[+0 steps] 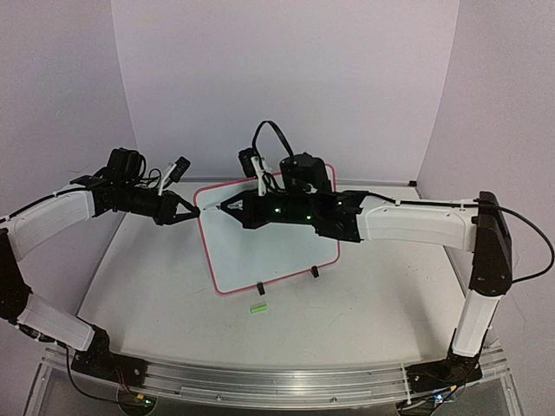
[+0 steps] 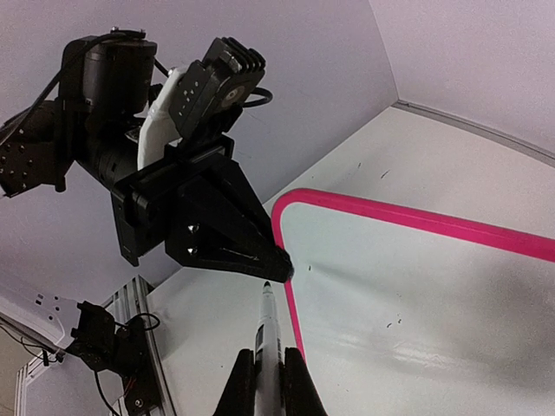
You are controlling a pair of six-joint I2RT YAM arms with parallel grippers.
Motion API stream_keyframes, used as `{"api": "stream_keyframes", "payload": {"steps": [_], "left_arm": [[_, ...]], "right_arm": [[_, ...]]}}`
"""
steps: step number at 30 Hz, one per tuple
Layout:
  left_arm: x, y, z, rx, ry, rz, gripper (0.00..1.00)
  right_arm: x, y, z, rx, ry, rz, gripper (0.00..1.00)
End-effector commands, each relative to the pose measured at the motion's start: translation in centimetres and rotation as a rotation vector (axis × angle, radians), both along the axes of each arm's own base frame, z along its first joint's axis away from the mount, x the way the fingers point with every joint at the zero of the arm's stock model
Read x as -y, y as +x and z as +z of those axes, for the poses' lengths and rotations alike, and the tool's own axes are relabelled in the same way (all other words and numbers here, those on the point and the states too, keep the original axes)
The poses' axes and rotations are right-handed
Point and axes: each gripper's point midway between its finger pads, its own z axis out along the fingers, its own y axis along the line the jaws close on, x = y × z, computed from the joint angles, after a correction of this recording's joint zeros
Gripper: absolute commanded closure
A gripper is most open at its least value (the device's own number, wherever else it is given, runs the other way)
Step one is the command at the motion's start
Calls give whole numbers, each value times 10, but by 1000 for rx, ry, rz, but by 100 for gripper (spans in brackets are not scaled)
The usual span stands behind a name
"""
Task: Write a sentence on the whiteboard
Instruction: Hold the whiteboard at the center of the board, then write a sentence on the whiteboard.
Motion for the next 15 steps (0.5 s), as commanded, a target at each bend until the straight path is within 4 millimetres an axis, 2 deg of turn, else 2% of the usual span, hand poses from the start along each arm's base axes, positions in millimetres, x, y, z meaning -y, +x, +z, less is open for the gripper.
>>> {"api": "stream_keyframes", "payload": {"steps": [1, 6, 15], "left_arm": [[-3, 1, 5, 56, 30, 10, 100], [-2, 1, 5, 55, 30, 6, 100], [-3, 1, 7, 60, 29, 6, 100]], "right_arm": [[-7, 2, 16, 39, 33, -1, 100], [-12, 4, 19, 47, 41, 5, 100], [-12, 16, 11, 39, 30, -53, 100]]}}
